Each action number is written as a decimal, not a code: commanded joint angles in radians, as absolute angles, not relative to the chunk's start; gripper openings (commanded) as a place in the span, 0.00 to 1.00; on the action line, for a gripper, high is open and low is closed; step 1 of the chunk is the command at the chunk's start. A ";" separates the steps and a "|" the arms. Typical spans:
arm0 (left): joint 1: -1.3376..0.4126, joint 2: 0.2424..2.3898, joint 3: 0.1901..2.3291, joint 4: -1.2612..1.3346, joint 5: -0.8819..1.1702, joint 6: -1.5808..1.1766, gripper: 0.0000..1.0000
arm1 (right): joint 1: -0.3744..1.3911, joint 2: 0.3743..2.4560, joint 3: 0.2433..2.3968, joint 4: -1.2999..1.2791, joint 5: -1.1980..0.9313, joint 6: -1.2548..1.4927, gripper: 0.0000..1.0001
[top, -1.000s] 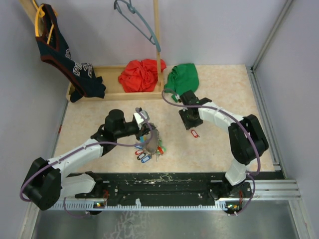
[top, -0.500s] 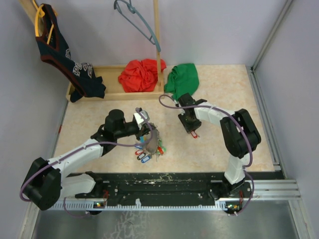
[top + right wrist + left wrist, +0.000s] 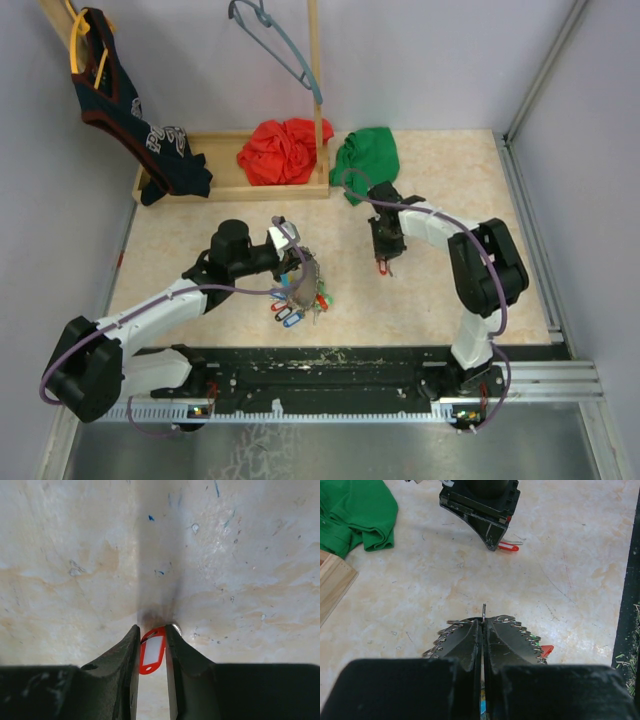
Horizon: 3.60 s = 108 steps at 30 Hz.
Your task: Put the keys on the keyring
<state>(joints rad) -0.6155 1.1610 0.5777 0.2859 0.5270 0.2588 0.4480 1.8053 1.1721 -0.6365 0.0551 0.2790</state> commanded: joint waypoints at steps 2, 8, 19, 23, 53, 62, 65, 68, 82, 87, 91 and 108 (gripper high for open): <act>-0.621 1.134 0.606 0.303 0.538 0.260 0.00 | 0.431 1.709 1.157 -0.501 0.059 0.523 0.15; -0.621 1.130 0.604 0.304 0.536 0.258 0.00 | 0.437 1.667 1.171 -0.499 0.145 0.505 0.28; -0.623 1.131 0.606 0.302 0.535 0.258 0.00 | 0.532 1.661 1.165 -0.615 0.241 0.400 0.32; -0.623 1.132 0.606 0.304 0.539 0.259 0.00 | 0.533 1.660 1.135 -0.594 0.234 0.406 0.32; -0.626 1.135 0.607 0.298 0.538 0.262 0.00 | 0.477 1.778 1.111 -0.536 0.051 0.035 0.33; -0.626 1.141 0.611 0.298 0.542 0.263 0.00 | 0.483 1.756 1.099 -0.565 0.026 0.047 0.15; -0.626 1.141 0.611 0.298 0.541 0.263 0.00 | 0.486 1.744 1.105 -0.575 0.032 0.052 0.07; -0.626 1.140 0.611 0.298 0.542 0.262 0.00 | 0.489 1.731 1.118 -0.592 0.027 0.055 0.00; -0.626 1.141 0.611 0.298 0.540 0.263 0.00 | 0.560 1.685 1.148 -0.698 0.211 0.216 0.31; -0.626 1.141 0.611 0.298 0.542 0.261 0.00 | 0.601 1.663 1.101 -0.660 0.280 0.407 0.31; -0.626 1.136 0.611 0.297 0.540 0.261 0.00 | 0.614 1.661 1.076 -0.633 0.293 0.427 0.31; -0.629 1.127 0.609 0.296 0.538 0.259 0.00 | 0.627 1.635 1.009 -0.547 0.410 0.618 0.27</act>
